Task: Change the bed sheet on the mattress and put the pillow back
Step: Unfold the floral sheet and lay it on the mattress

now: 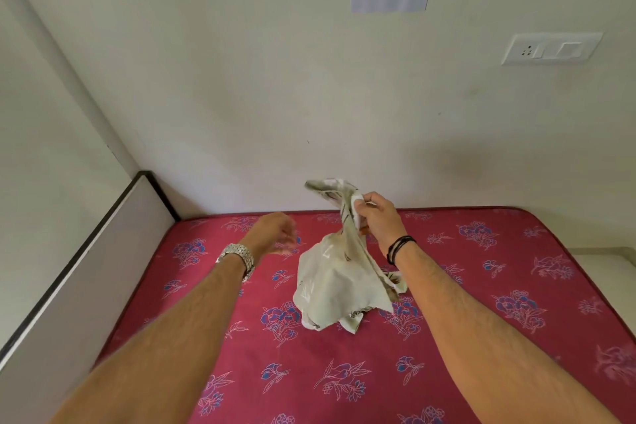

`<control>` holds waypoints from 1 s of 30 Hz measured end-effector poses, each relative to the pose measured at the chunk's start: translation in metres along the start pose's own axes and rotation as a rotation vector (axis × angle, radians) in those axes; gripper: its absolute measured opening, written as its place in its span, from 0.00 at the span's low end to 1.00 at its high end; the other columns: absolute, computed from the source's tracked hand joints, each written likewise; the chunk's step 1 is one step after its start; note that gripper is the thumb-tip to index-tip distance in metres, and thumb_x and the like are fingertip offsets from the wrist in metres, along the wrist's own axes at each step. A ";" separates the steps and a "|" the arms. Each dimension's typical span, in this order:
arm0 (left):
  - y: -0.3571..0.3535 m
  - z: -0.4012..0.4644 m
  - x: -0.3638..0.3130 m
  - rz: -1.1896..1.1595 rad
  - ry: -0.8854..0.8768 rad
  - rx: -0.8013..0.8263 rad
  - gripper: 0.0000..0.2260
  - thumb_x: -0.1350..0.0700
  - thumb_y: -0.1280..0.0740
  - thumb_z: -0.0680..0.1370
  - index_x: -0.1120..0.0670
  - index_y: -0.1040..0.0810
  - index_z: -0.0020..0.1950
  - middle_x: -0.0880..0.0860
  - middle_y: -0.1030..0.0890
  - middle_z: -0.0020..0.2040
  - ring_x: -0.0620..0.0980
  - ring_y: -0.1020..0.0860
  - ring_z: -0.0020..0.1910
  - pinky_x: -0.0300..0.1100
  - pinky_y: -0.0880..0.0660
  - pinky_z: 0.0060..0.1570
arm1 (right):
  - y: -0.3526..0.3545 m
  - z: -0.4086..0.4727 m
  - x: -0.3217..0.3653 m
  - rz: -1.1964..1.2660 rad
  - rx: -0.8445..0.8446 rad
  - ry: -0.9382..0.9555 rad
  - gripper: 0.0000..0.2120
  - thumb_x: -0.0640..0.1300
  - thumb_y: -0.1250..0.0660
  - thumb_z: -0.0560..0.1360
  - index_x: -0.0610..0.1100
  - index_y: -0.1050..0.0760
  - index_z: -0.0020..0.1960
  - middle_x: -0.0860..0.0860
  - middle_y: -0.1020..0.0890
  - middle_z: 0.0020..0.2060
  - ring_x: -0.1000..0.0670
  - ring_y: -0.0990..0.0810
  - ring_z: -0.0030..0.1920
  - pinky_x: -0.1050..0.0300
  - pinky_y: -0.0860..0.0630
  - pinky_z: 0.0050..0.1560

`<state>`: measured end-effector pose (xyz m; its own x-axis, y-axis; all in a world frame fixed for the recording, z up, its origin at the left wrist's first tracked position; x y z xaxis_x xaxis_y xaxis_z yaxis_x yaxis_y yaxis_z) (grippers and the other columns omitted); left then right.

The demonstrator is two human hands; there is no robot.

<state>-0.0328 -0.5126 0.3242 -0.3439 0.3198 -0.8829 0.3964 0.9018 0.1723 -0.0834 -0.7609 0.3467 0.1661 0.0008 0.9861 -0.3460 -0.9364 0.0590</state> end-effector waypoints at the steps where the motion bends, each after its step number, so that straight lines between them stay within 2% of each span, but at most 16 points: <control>1: -0.017 -0.005 -0.003 0.028 0.000 0.130 0.13 0.49 0.34 0.81 0.58 0.22 0.59 0.58 0.16 0.51 0.54 0.16 0.46 0.59 0.18 0.52 | -0.009 -0.002 -0.002 0.068 0.081 -0.031 0.08 0.39 0.33 0.81 0.33 0.24 0.51 0.44 0.18 0.35 0.46 0.18 0.35 0.55 0.20 0.33; 3: -0.052 -0.013 -0.008 0.165 -0.030 0.282 0.24 0.37 0.30 0.76 0.49 0.24 0.66 0.52 0.17 0.59 0.52 0.17 0.55 0.50 0.17 0.46 | -0.033 -0.007 -0.002 0.120 0.223 -0.068 0.07 0.38 0.31 0.81 0.33 0.22 0.54 0.40 0.16 0.42 0.42 0.16 0.40 0.50 0.16 0.38; 4: -0.065 -0.014 -0.012 0.241 -0.078 0.291 0.24 0.36 0.28 0.75 0.46 0.24 0.67 0.49 0.17 0.59 0.51 0.17 0.56 0.48 0.17 0.44 | -0.041 -0.007 -0.002 0.088 0.246 -0.065 0.06 0.38 0.30 0.80 0.35 0.20 0.54 0.39 0.16 0.43 0.41 0.16 0.41 0.50 0.15 0.40; 5: -0.073 -0.013 -0.017 0.303 -0.139 0.263 0.23 0.39 0.26 0.74 0.44 0.24 0.66 0.47 0.16 0.56 0.50 0.16 0.54 0.49 0.16 0.43 | -0.045 -0.006 -0.002 0.060 0.248 -0.055 0.06 0.40 0.30 0.80 0.37 0.19 0.53 0.39 0.16 0.43 0.40 0.17 0.42 0.49 0.15 0.42; 7: -0.070 -0.004 -0.016 0.285 -0.183 0.167 0.16 0.49 0.26 0.77 0.51 0.20 0.63 0.50 0.15 0.50 0.51 0.15 0.48 0.54 0.15 0.45 | -0.044 -0.001 -0.005 0.053 0.197 -0.046 0.04 0.41 0.30 0.80 0.41 0.18 0.51 0.38 0.15 0.45 0.37 0.14 0.45 0.44 0.15 0.47; 9: -0.057 0.002 -0.007 0.196 -0.155 0.136 0.10 0.59 0.29 0.80 0.57 0.18 0.60 0.58 0.15 0.51 0.58 0.14 0.48 0.57 0.16 0.48 | -0.031 0.008 -0.007 0.013 0.102 -0.015 0.04 0.43 0.31 0.80 0.45 0.19 0.48 0.40 0.15 0.46 0.37 0.14 0.49 0.39 0.16 0.50; 10: -0.045 0.007 0.002 0.156 -0.133 0.104 0.08 0.61 0.31 0.80 0.58 0.18 0.59 0.60 0.15 0.52 0.60 0.15 0.50 0.57 0.16 0.49 | -0.019 0.012 -0.006 -0.047 0.041 0.010 0.05 0.44 0.32 0.80 0.46 0.20 0.46 0.42 0.16 0.44 0.39 0.15 0.47 0.41 0.16 0.50; 13: 0.012 0.015 0.024 -0.108 0.004 -0.141 0.09 0.66 0.38 0.81 0.58 0.18 0.52 0.58 0.15 0.44 0.58 0.17 0.42 0.52 0.18 0.42 | 0.018 0.016 -0.002 -0.181 -0.107 0.057 0.06 0.44 0.37 0.81 0.44 0.25 0.47 0.50 0.25 0.37 0.48 0.26 0.37 0.53 0.29 0.39; 15: 0.056 0.020 0.031 -0.250 0.086 -0.357 0.10 0.66 0.39 0.80 0.60 0.18 0.52 0.59 0.16 0.44 0.60 0.17 0.45 0.48 0.21 0.39 | 0.030 0.014 -0.001 -0.372 -0.094 0.107 0.05 0.43 0.39 0.81 0.44 0.27 0.48 0.51 0.25 0.36 0.49 0.28 0.35 0.53 0.31 0.37; 18: 0.096 0.018 -0.043 -0.168 -0.038 -0.540 0.16 0.62 0.42 0.83 0.65 0.24 0.68 0.64 0.21 0.65 0.63 0.22 0.65 0.47 0.24 0.54 | 0.036 0.012 -0.008 -0.843 -0.049 0.126 0.05 0.46 0.42 0.81 0.48 0.28 0.49 0.47 0.18 0.43 0.40 0.20 0.44 0.48 0.25 0.43; 20: 0.113 -0.001 -0.132 -0.256 -0.242 -0.628 0.16 0.61 0.42 0.83 0.61 0.22 0.67 0.59 0.20 0.65 0.57 0.21 0.62 0.39 0.27 0.51 | 0.050 0.016 0.000 -0.982 -0.103 0.078 0.07 0.46 0.43 0.81 0.49 0.27 0.52 0.44 0.18 0.47 0.38 0.20 0.48 0.50 0.27 0.45; 22: 0.134 -0.021 -0.216 -0.364 -0.452 -0.692 0.16 0.64 0.43 0.80 0.58 0.17 0.59 0.56 0.16 0.55 0.55 0.19 0.55 0.41 0.22 0.50 | 0.065 0.026 0.036 -0.928 -0.176 0.089 0.06 0.45 0.43 0.81 0.49 0.28 0.51 0.44 0.17 0.47 0.40 0.21 0.45 0.51 0.27 0.43; 24: 0.140 -0.046 -0.291 -0.348 -0.607 -0.655 0.15 0.62 0.43 0.80 0.57 0.18 0.57 0.54 0.17 0.51 0.55 0.18 0.52 0.47 0.21 0.53 | 0.071 0.042 0.098 -0.741 -0.222 0.155 0.05 0.46 0.42 0.83 0.50 0.28 0.51 0.44 0.17 0.46 0.40 0.19 0.46 0.50 0.23 0.45; 26: 0.137 -0.065 -0.347 -0.148 -0.689 -0.646 0.11 0.59 0.40 0.81 0.57 0.20 0.58 0.54 0.18 0.52 0.54 0.20 0.52 0.46 0.22 0.53 | 0.061 0.054 0.180 -0.502 -0.186 0.250 0.05 0.47 0.40 0.84 0.50 0.27 0.51 0.44 0.18 0.47 0.39 0.18 0.45 0.45 0.18 0.45; 28: 0.136 -0.079 -0.384 0.022 -0.717 -0.655 0.09 0.58 0.39 0.81 0.58 0.20 0.55 0.55 0.18 0.51 0.54 0.21 0.50 0.47 0.24 0.51 | 0.038 0.055 0.269 -0.306 -0.087 0.347 0.04 0.43 0.37 0.83 0.48 0.26 0.50 0.44 0.20 0.49 0.41 0.17 0.44 0.45 0.16 0.35; 30: 0.156 -0.100 -0.415 0.021 -0.749 -0.738 0.10 0.58 0.39 0.80 0.60 0.20 0.53 0.58 0.18 0.51 0.55 0.22 0.48 0.47 0.25 0.50 | 0.021 0.038 0.374 -0.251 -0.079 0.545 0.07 0.42 0.37 0.83 0.50 0.26 0.47 0.48 0.22 0.46 0.43 0.19 0.48 0.47 0.17 0.39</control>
<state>0.0863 -0.4756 0.7611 0.3707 0.3035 -0.8778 -0.3076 0.9319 0.1923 0.0068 -0.7936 0.7111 -0.2386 0.4177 0.8767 -0.4282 -0.8555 0.2911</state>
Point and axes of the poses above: each hand's wrist, its own z-axis towards the middle knuckle, its own y-axis out of the back of the hand, x = y × z, the point moved 10 cm from there along z, towards the middle knuckle
